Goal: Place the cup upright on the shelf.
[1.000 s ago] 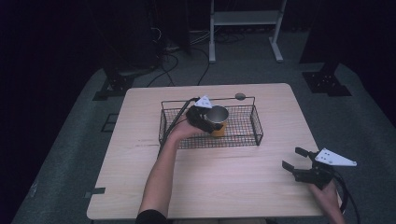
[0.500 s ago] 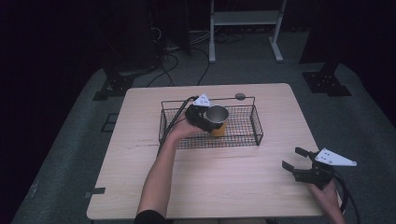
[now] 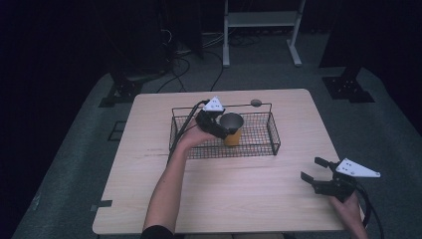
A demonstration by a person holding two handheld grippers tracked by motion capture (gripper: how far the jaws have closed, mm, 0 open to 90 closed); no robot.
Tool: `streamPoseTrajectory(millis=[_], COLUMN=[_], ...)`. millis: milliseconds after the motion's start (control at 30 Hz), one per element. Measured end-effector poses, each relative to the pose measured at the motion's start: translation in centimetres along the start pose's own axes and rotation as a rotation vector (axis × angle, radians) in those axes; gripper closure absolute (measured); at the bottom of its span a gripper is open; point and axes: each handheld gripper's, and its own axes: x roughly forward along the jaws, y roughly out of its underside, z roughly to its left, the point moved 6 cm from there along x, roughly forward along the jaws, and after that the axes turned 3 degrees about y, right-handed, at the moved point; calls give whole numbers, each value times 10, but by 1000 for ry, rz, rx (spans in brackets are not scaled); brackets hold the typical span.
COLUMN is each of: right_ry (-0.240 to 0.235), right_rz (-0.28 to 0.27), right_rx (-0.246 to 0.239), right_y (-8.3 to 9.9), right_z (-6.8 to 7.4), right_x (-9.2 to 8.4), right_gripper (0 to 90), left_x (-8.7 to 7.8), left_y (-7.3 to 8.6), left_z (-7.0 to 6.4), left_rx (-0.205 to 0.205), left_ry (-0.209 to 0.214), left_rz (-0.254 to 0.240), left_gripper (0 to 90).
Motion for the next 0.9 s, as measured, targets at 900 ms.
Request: streamPoseTrajectory(millis=[900], right_ry=[7], right_rz=[1], right_rx=[-4], right_y=[0], right_z=[0], right_x=[0], right_gripper=[136], left_x=[-33], left_y=[-16], left_z=[-11], left_rx=[18], left_ry=[-27], left_rz=[-97], left_gripper=[25])
